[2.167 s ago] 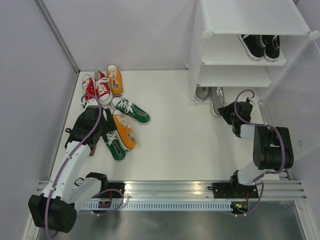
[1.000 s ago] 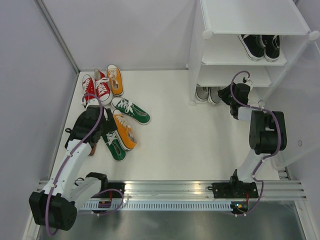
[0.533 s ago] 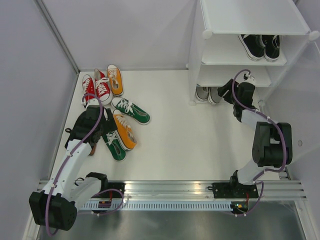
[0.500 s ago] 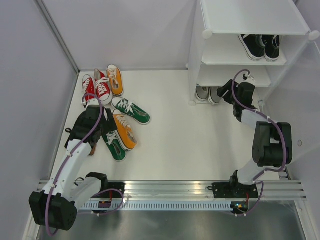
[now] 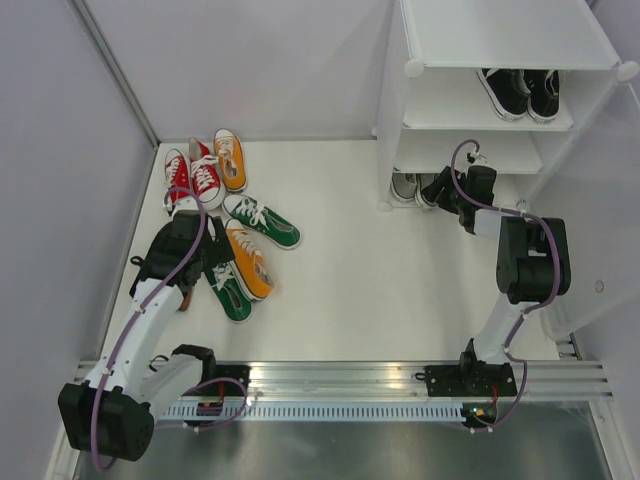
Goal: Place and organize the shoes in the shoe cabinet
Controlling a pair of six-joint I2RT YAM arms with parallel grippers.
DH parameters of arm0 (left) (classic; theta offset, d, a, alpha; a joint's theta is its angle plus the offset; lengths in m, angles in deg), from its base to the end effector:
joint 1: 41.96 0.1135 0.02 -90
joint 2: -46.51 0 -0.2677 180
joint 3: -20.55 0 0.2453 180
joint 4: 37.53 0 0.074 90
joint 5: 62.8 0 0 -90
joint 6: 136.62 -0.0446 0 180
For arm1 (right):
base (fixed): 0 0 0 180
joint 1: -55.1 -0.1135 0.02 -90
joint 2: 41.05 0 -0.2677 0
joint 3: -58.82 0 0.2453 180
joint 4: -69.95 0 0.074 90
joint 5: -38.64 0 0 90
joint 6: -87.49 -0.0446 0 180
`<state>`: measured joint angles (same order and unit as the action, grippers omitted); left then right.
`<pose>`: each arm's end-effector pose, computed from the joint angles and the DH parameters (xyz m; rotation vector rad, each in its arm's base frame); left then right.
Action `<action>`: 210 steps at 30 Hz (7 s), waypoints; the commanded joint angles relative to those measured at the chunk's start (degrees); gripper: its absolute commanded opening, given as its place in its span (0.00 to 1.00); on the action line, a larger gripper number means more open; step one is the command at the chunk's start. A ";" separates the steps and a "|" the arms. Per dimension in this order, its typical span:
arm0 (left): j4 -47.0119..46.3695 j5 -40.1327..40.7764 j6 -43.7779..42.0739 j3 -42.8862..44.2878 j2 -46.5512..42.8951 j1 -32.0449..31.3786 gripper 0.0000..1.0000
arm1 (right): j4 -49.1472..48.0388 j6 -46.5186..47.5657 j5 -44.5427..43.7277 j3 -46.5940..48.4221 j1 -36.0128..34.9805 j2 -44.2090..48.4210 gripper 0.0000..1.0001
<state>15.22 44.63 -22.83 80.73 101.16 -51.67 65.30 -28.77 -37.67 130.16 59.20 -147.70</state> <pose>0.1880 -0.0186 0.2699 -0.4269 2.3088 0.0795 0.3975 -0.0179 0.1684 0.4154 2.0852 0.4821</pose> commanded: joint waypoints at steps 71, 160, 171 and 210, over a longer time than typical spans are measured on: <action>-2.03 -0.47 -2.26 -0.05 1.07 0.22 0.94 | -12.66 -8.37 0.19 -1.82 2.41 -2.24 0.34; 3.43 -5.83 14.61 0.56 8.63 -1.71 0.87 | 22.41 2.62 -6.84 -30.73 -41.28 49.35 0.98; 2.54 0.49 18.39 -4.44 5.56 -2.85 0.70 | 21.88 2.44 -5.70 -31.17 -41.28 50.22 0.98; -6.70 -3.99 20.95 -6.30 13.39 -4.78 0.03 | 16.79 0.51 -2.62 -32.76 -41.28 46.45 0.97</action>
<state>15.09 44.61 -2.98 71.70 116.29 -54.45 84.89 -27.74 -41.03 97.60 18.17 -101.03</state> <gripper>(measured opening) 0.122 0.974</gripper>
